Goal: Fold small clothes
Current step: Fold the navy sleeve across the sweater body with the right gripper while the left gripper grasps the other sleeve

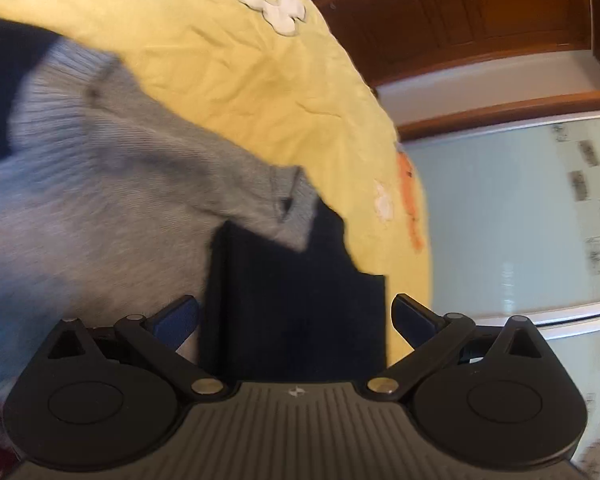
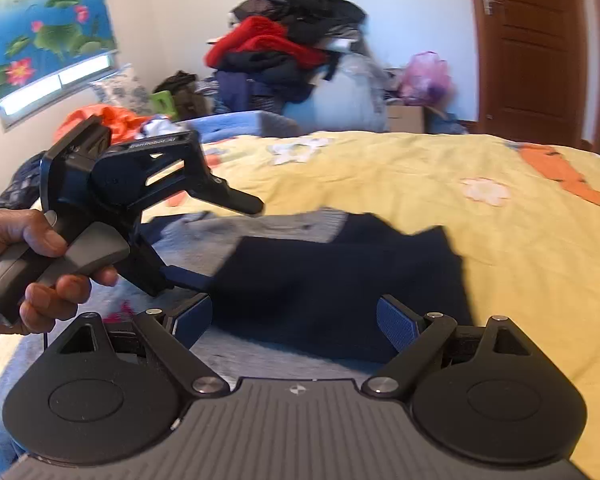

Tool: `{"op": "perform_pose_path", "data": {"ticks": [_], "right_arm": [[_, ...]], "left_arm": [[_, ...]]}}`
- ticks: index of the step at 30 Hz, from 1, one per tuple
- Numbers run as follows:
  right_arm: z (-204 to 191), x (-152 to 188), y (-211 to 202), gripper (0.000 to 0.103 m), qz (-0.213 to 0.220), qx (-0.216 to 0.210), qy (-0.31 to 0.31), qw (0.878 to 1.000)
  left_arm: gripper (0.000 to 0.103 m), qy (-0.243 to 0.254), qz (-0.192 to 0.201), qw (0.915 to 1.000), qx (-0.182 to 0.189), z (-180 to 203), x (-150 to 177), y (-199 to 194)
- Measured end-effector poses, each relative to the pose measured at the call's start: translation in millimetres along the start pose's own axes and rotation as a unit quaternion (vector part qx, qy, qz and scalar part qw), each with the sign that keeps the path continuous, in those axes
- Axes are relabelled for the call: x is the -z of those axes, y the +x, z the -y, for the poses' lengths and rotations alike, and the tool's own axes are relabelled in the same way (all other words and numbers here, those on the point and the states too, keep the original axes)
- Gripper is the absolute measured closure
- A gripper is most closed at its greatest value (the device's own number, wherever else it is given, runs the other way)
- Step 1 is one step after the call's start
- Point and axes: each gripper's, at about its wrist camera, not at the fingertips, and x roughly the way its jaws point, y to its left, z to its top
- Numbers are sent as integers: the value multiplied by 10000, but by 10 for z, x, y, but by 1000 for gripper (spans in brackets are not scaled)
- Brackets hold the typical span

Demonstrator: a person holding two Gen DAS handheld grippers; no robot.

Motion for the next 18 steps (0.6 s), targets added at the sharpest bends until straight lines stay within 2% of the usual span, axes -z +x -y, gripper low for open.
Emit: {"op": "perform_pose_path", "data": {"ticks": [2, 4, 5, 6, 7, 10, 12, 18], "right_arm": [[81, 31, -63, 17, -14, 5, 111, 9999], [124, 76, -145, 22, 31, 57, 111, 9999], [145, 60, -89, 27, 12, 91, 100, 9999], [152, 86, -112, 30, 14, 101, 119, 9999], [163, 101, -138, 35, 9, 109, 147, 9998], [155, 102, -174, 36, 76, 144, 152, 9998], [141, 84, -197, 36, 86, 173, 133, 9997], [174, -28, -344, 42, 179, 289, 276, 9990]], "left_arm": [[0, -276, -111, 9993, 239, -43, -66, 73], [4, -455, -196, 9984, 288, -58, -121, 121], [28, -458, -191, 9985, 220, -48, -133, 128], [83, -441, -234, 9987, 71, -40, -134, 143], [99, -490, -309, 9983, -89, -64, -126, 166], [97, -310, -312, 9987, -242, -105, -71, 199], [97, -90, -165, 9994, -273, -79, -37, 151], [98, 607, 254, 9974, -289, 142, 16, -245]]}}
